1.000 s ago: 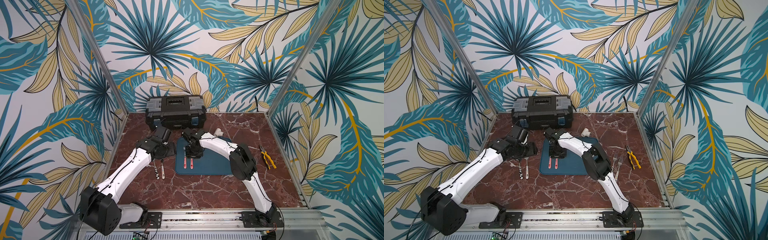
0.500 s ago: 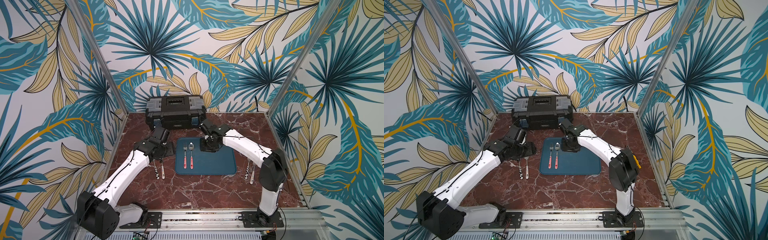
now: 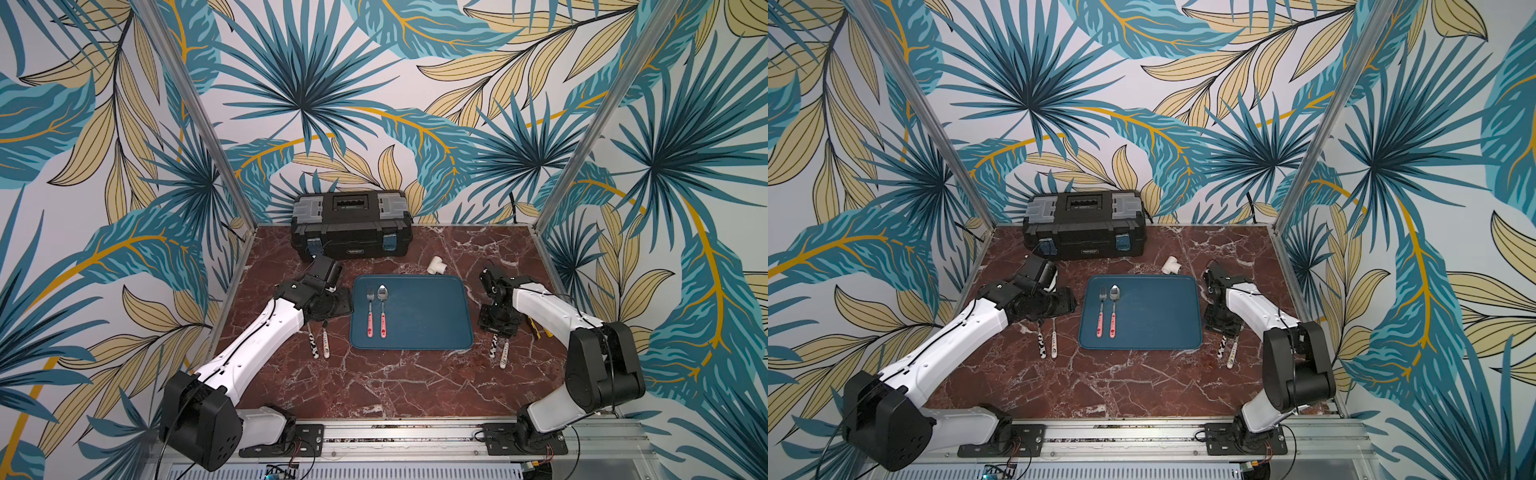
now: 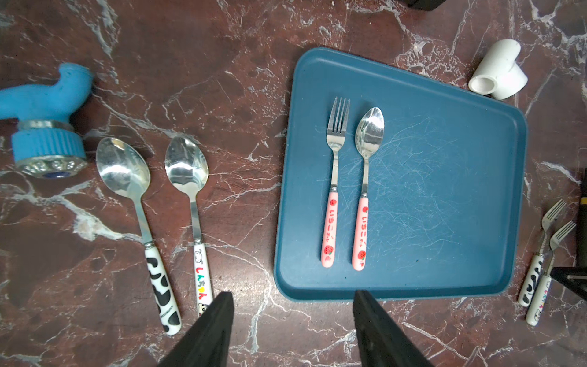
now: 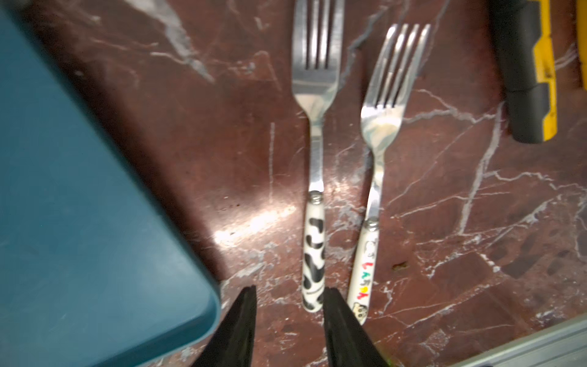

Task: Set the spoon and fork side by side
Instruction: Pick up the fork at the center of the board.

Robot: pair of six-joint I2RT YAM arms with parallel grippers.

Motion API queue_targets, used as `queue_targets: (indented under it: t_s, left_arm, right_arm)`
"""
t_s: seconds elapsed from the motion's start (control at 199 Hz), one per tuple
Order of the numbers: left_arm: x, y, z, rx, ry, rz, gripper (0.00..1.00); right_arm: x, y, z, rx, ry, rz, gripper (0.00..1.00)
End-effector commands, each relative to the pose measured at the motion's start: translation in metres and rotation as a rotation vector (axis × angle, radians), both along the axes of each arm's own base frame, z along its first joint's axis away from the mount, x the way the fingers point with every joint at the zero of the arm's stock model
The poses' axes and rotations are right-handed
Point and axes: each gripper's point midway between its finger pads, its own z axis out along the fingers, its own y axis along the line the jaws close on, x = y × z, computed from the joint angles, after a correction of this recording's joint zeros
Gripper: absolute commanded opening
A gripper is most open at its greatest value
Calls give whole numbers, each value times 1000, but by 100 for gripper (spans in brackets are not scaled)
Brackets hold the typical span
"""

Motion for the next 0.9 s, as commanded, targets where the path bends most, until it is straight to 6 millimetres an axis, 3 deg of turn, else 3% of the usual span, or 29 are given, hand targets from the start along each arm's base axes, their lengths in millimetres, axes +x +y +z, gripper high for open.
queue_targets:
  t_s: [0.0,0.301,0.502,0.572,0.693,0.893]
  left_arm:
    - [-1,0,-9,2,14,-18,64]
    - [-4,1,-13,1,22,-11,65]
    - [-5,2,-9,-1,17,-9,65]
    - [-4,1,-9,-1,13,-9,65]
    - [-1,-1,-7,0,26,-16,65]
    - [2,-2,3,-8,3,-10,65]
  right_arm:
    - [1,-11,-5,-14,-7,-9,41]
    - [-4,-9,-39,30,74,-27,40]
    - [-15,-7,-46,54,77,-63,37]
    - [-16,-5,-50,62,88,-60,32]
    - [-19,2,-59,104,95,-67,15]
    - [-11,1,-56,101,72,-53,9]
